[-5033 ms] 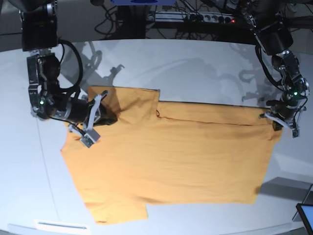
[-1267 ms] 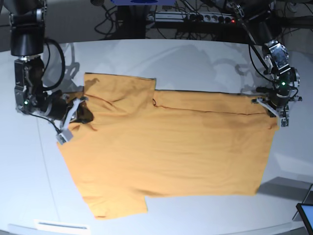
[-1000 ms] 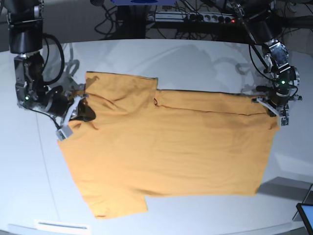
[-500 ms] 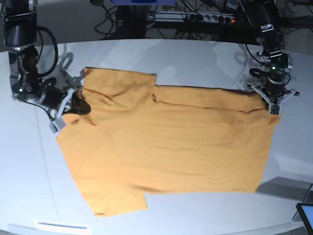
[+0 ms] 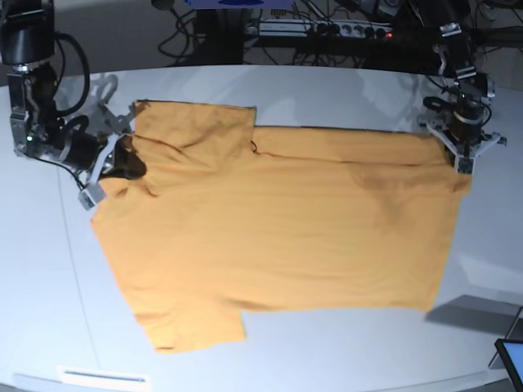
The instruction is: Fold the T-shirt properly
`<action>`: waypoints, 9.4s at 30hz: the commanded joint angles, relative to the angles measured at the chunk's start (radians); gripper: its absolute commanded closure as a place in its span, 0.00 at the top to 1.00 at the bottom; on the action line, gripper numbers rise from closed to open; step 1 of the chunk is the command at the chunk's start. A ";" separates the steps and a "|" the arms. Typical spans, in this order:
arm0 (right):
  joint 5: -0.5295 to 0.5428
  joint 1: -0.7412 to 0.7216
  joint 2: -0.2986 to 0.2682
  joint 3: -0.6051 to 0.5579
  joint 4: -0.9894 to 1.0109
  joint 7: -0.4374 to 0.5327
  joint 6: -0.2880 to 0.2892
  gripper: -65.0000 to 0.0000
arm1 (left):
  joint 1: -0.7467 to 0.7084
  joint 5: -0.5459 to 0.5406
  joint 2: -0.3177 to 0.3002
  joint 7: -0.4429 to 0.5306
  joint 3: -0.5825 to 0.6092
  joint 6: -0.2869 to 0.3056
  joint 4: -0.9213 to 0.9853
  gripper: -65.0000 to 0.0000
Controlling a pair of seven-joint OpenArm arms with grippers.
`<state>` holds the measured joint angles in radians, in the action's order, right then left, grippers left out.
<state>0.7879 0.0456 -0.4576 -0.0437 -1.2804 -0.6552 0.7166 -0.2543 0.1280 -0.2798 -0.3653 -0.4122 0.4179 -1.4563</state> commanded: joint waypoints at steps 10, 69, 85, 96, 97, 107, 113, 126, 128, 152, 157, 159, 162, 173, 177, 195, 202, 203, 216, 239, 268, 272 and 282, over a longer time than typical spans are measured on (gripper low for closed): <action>-0.074 0.037 -0.031 0.001 0.003 -0.073 -0.018 0.00 | -0.049 0.028 -0.005 -0.064 -0.006 0.014 -0.071 0.00; -0.074 0.050 -0.065 0.149 -0.138 -0.170 -0.018 0.01 | 0.054 0.023 -0.049 -0.370 -0.030 0.014 -0.395 0.29; -0.072 0.041 -0.068 0.325 -0.304 -0.325 -0.018 0.13 | 0.214 0.020 -0.037 -0.418 -0.083 0.017 -0.344 0.58; -0.072 -0.186 -0.068 0.348 -0.232 -0.378 -0.018 0.36 | 0.324 0.020 -0.077 -0.420 -0.080 0.019 -0.182 0.58; -0.074 -0.223 -0.074 0.308 -0.190 -0.374 -0.018 0.36 | 0.327 0.022 -0.077 -0.421 -0.083 0.019 -0.182 0.58; -0.074 -0.517 -0.131 -0.072 0.155 -0.237 -0.018 0.51 | 0.301 0.022 -0.060 -0.547 -0.089 0.019 -0.272 0.58; -0.068 -0.646 -0.105 -0.169 0.370 -0.150 -0.018 0.60 | 0.323 0.022 -0.057 -0.547 -0.121 0.019 -0.289 0.58; -0.187 -0.875 0.035 -0.178 0.720 -0.028 -0.018 0.61 | 0.332 0.022 -0.082 -0.542 -0.132 0.019 -0.281 0.58; -0.285 -0.899 0.062 -0.177 0.772 0.008 -0.018 0.61 | 0.324 0.022 -0.082 -0.542 -0.132 0.019 -0.286 0.58; -0.539 -0.930 0.109 -0.175 0.896 0.251 -0.018 0.61 | 0.323 0.022 -0.077 -0.542 -0.132 0.019 -0.281 0.58; -0.539 -0.930 0.087 -0.173 0.896 0.252 -0.018 0.61 | 0.323 0.022 -0.077 -0.542 -0.132 0.019 -0.281 0.58; -0.539 -0.929 0.079 -0.170 0.898 0.252 -0.018 0.61 | 0.323 0.022 -0.077 -0.542 -0.132 0.019 -0.281 0.58; -0.539 -0.913 0.078 -0.169 0.898 0.255 -0.018 0.61 | 0.323 0.022 -0.075 -0.542 -0.129 0.019 -0.281 0.58; -0.532 -0.915 0.096 -0.167 1.046 0.360 -0.018 0.61 | 0.280 0.022 -0.080 -0.541 -0.132 0.019 -0.288 0.58; -0.532 -0.919 0.110 -0.167 1.048 0.357 -0.018 0.61 | 0.278 0.022 -0.080 -0.541 -0.133 0.019 -0.289 0.58; -0.532 -0.915 0.147 -0.166 1.048 0.321 -0.018 0.16 | 0.280 0.022 -0.083 -0.541 -0.133 0.019 -0.280 0.58; -0.532 -0.913 0.147 -0.166 1.048 0.321 -0.018 0.01 | 0.315 0.022 -0.083 -0.541 -0.133 0.019 -0.235 0.58; -0.532 -0.913 0.147 -0.166 1.048 0.321 -0.018 0.01 | 0.338 0.022 -0.083 -0.541 -0.135 0.019 -0.200 0.58; -0.532 -0.886 0.147 -0.167 1.045 0.321 -0.018 0.01 | 0.648 0.020 -0.175 -0.513 -0.153 0.088 0.191 0.58; -0.536 -0.853 0.144 -0.173 1.045 0.321 -0.018 0.01 | 1.200 0.022 -0.263 -0.126 -0.119 0.134 1.104 0.58; -0.536 -0.837 0.139 -0.175 1.045 0.321 -0.018 0.00 | 1.070 0.022 -0.247 -0.025 -0.126 0.082 1.130 0.58; -0.536 -0.837 0.139 -0.175 1.045 0.321 -0.018 0.02 | 1.068 0.022 -0.246 -0.031 -0.126 0.082 1.090 0.58; -0.539 -0.814 0.102 -0.175 0.890 0.334 -0.061 0.47 | 1.070 0.022 -0.241 -0.094 -0.118 0.088 1.015 0.58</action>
<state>0.2607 -0.7383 -0.3260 -0.2214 -0.3813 -0.3088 0.6773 0.7883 0.1596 -0.5045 -0.4778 -0.5335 0.4980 -0.4236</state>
